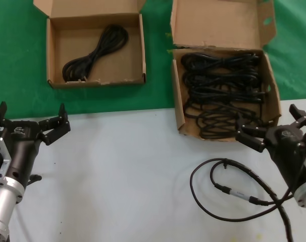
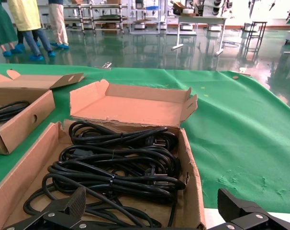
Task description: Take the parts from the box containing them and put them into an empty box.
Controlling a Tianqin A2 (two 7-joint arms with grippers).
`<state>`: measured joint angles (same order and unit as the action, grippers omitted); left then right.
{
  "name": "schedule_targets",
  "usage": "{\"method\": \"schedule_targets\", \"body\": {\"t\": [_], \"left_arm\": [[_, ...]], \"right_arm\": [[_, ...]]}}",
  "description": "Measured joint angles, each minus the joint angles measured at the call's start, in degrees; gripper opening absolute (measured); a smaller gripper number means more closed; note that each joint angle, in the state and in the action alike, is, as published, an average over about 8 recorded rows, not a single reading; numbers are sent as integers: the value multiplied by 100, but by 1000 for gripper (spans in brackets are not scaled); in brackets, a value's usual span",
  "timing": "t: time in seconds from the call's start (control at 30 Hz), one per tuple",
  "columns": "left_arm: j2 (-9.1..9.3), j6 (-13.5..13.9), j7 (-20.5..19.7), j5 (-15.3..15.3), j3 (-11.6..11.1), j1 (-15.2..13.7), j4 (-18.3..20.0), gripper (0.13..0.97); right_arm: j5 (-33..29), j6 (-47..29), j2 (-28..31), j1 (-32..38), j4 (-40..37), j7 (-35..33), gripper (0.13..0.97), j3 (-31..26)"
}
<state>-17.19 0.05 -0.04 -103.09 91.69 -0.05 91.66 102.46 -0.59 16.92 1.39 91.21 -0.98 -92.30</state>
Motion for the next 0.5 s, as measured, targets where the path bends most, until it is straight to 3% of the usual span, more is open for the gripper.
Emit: {"method": "schedule_targets", "body": {"t": [0.5], "left_arm": [[0, 0, 0, 0, 0, 0, 0, 966]], "right_arm": [[0, 0, 0, 0, 0, 0, 966, 0]]}}
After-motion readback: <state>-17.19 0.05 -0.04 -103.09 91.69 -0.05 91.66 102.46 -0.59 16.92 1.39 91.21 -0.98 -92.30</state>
